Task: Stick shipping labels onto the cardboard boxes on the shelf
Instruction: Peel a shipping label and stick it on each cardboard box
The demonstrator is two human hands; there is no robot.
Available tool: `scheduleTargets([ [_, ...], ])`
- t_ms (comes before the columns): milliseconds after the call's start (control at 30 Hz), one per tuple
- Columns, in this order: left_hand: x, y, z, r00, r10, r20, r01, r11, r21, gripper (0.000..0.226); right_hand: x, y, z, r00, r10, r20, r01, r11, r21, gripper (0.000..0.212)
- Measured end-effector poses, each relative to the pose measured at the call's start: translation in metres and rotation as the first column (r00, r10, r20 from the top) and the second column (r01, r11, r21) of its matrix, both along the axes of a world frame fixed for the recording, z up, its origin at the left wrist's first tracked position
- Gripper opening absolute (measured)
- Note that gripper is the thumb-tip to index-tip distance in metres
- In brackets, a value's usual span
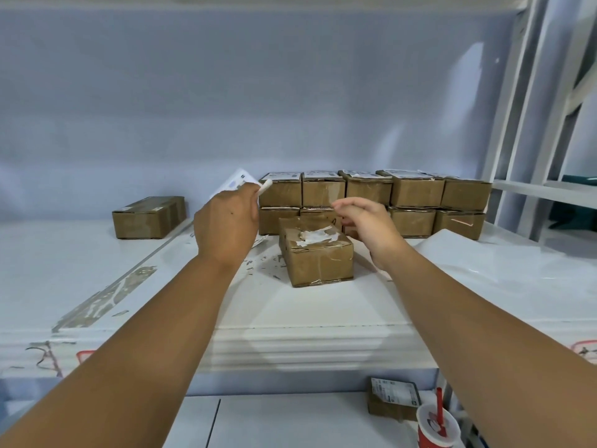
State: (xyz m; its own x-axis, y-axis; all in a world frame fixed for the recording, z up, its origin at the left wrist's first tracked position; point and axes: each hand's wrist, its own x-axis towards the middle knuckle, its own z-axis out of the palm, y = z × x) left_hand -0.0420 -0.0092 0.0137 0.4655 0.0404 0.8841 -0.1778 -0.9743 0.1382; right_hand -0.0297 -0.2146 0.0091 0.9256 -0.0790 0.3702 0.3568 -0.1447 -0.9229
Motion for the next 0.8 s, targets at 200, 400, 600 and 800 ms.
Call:
scheduleTargets([
  [200,0.000,-0.029,0.011,0.946,-0.247,0.209,0.152,0.910,0.386,0.037,-0.001,-0.001,0.006,0.993,0.116,0.018,-0.117,0.966,0.228,0.024],
  [400,0.023,-0.054,0.014,0.859,-0.445,0.252,0.216,0.762,0.611,0.025,-0.003,-0.002,0.010,0.969,0.248,0.009,-0.225,0.860,0.457,0.024],
  [600,0.029,-0.050,0.008,0.837,-0.439,0.326,0.198,0.799,0.567,0.020,-0.005,-0.001,0.012,0.953,0.304,-0.007,-0.266,0.844,0.466,0.014],
  [800,0.019,-0.051,0.007,0.887,-0.398,0.236,0.269,0.858,0.438,0.041,-0.007,0.000,0.012,0.947,0.320,0.024,-0.301,0.860,0.413,0.020],
])
